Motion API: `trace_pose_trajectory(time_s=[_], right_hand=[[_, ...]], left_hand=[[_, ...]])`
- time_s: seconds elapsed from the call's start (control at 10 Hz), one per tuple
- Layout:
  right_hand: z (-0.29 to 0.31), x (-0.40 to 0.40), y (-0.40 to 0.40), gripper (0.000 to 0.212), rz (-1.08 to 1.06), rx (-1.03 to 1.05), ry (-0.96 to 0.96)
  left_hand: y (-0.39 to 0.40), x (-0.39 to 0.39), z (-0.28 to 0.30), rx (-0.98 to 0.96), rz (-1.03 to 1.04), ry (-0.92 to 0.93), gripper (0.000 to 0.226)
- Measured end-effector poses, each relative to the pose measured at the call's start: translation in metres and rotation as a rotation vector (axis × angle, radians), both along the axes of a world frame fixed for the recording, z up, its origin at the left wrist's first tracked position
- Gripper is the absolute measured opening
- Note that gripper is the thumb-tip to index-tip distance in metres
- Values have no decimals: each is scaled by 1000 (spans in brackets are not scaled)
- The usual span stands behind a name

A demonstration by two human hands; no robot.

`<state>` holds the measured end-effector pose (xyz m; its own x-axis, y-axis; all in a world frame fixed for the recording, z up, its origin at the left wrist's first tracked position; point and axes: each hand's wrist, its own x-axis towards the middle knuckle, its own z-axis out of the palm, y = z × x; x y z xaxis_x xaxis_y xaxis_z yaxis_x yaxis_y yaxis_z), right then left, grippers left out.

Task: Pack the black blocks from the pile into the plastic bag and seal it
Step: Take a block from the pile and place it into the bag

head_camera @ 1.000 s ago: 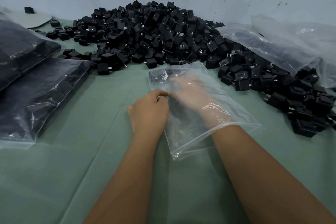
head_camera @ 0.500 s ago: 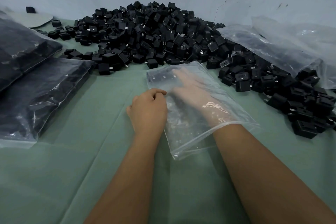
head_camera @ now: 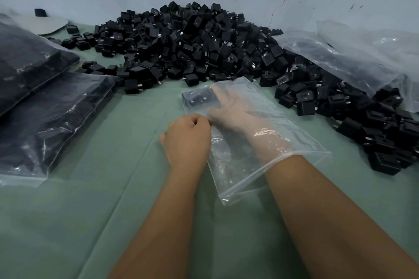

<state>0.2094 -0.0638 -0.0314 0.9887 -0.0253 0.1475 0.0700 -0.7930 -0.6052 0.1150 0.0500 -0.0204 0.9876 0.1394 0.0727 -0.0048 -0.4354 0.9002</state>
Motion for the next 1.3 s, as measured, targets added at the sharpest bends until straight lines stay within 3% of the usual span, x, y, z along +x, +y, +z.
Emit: trace_pose_trajectory(time_s=[0.1,0.2,0.3,0.4,0.5,0.6,0.7,0.8,0.9,1.0,1.1,1.2,1.3], right_hand=[[4,-29,-14,64,79,-413,-96],[5,-56,-28,59,4,-429,-29],[14,-100,-26,49,104,-462,-16],[15,-141,-18,51,89,-452,-56],[7,-176,-18,32,109,-559,-205],[11,-190,-23,18,195,-508,-511],[22,-191,-27,21,135,-331,-938],[28,-192,-43,30,-71,-75,-1084],[31,-192,-78,22,-409,97,-1125],[24,-185,-116,14,-900,-21,-911],[11,-182,-142,53,-1146,-133,-242],[-1,-179,-146,69,-963,-213,174],[-5,-174,-145,64,-695,-260,54]], left_hand=[[0,0,0,-12,1,-11,33],[0,0,-1,15,1,-22,33],[1,1,-2,53,-10,-26,34],[3,2,-2,96,-29,-30,36],[6,3,-3,131,-27,-42,37],[10,3,-6,196,-26,-53,36],[16,4,-9,271,-25,-52,33],[16,4,-9,403,-48,-80,37],[15,3,-7,583,-48,-105,36],[15,2,-5,672,-34,-164,30],[7,-1,-2,587,-104,-371,24],[-6,-10,1,429,-420,-514,23],[-18,-18,-6,482,-727,-441,34]])
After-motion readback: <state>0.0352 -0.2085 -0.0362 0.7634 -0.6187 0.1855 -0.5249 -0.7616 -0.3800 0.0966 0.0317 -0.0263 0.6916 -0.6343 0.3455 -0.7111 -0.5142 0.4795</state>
